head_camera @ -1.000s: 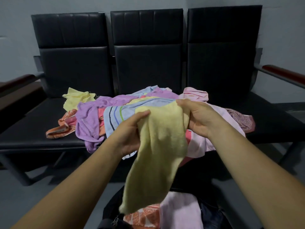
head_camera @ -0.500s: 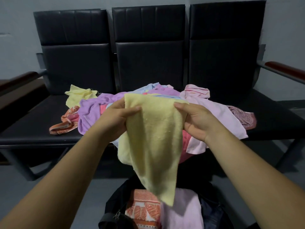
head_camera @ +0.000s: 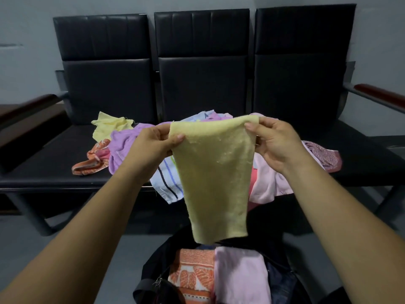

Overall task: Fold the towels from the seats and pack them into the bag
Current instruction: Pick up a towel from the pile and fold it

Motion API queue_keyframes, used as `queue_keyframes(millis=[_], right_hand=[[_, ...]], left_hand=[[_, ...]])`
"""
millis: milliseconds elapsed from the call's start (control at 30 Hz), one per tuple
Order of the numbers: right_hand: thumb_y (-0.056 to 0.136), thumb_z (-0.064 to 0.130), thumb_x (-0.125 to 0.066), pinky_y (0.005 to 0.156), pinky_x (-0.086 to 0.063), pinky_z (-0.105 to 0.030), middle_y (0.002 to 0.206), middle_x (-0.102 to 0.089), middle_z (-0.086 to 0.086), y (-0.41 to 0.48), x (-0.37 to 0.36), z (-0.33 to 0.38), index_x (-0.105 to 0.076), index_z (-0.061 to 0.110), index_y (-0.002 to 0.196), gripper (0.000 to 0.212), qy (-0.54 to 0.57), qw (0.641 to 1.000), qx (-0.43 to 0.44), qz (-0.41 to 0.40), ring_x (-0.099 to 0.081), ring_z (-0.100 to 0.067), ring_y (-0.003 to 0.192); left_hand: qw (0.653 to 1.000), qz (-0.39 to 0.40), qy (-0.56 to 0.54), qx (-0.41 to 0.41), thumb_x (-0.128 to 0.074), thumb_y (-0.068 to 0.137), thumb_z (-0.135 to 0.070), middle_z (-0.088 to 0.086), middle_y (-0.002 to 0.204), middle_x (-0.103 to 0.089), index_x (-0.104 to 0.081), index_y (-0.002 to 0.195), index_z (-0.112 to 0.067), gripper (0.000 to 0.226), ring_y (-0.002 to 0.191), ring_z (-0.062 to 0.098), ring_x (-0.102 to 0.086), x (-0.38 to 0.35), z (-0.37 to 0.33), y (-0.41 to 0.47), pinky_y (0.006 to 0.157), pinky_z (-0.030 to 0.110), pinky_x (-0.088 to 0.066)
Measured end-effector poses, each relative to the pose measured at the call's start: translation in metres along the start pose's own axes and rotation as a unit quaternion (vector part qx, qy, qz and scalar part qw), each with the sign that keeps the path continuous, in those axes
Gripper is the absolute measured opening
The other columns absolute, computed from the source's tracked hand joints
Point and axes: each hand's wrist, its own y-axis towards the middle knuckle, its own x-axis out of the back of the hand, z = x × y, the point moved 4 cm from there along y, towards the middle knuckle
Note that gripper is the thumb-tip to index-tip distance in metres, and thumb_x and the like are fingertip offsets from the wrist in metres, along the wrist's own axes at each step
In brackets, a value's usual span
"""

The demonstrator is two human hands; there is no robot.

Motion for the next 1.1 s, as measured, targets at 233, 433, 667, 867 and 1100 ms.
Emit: queue_keyframes(millis=[233, 433, 667, 867, 1100], right_hand=[[0.095, 0.012, -0.067, 0.072, -0.060, -0.035, 0.094, -0.072, -0.010, 0.005, 0.000, -0.009, -0.069, 0.000, 0.112, 0.021, 0.029, 0.999, -0.028, -0.021, -0.069, -0.022, 0.080], [0.093, -0.001, -0.061, 0.083, -0.060, -0.028, 0.093, -0.074, -0.015, 0.002, -0.005, -0.006, -0.070, -0.003, 0.094, 0.010, 0.135, 0.990, -0.033, 0.036, -0.071, -0.020, 0.091], [0.091, 0.012, -0.072, 0.077, -0.058, -0.036, 0.090, -0.073, -0.006, 0.003, 0.012, -0.007, -0.076, 0.013, 0.089, 0.004, -0.025, 0.998, 0.019, -0.061, -0.069, -0.018, 0.084], [0.093, 0.017, -0.072, 0.082, -0.058, -0.034, 0.085, -0.073, 0.001, -0.002, 0.010, 0.002, -0.074, 0.014, 0.093, 0.003, -0.061, 0.993, 0.070, -0.079, -0.069, -0.015, 0.085], [0.086, 0.015, -0.077, 0.074, -0.057, -0.029, 0.099, -0.076, 0.001, -0.022, -0.027, 0.007, -0.065, 0.024, 0.119, 0.036, -0.122, 0.983, 0.074, 0.116, -0.072, -0.014, 0.093]], left_hand=[[0.997, -0.070, 0.025, -0.028, -0.070, 0.092, -0.017, 0.009, 0.092, -0.077, -0.074, 0.100, -0.008, 0.012, 0.086, 0.021, -0.073, 0.005, -0.005, -0.001, 0.081, 0.034, -0.062], [0.998, -0.028, 0.034, -0.037, -0.065, 0.094, -0.004, 0.009, 0.106, -0.077, -0.069, 0.117, -0.003, 0.023, 0.101, 0.019, -0.073, 0.007, -0.005, -0.002, 0.090, 0.031, -0.059], [0.993, -0.057, 0.085, -0.065, -0.071, 0.090, -0.009, 0.006, 0.095, -0.078, -0.075, 0.104, -0.003, 0.016, 0.087, 0.014, -0.073, 0.007, -0.006, -0.004, 0.078, 0.026, -0.059], [0.992, -0.078, 0.042, -0.087, -0.077, 0.087, -0.022, 0.014, 0.108, -0.074, -0.075, 0.107, -0.004, 0.027, 0.107, 0.027, -0.070, 0.007, -0.007, -0.006, 0.103, 0.046, -0.052], [0.992, -0.021, 0.050, -0.114, -0.067, 0.095, -0.014, 0.007, 0.089, -0.074, -0.070, 0.113, -0.011, 0.018, 0.087, 0.018, -0.069, -0.012, -0.013, -0.012, 0.085, 0.043, -0.057]])
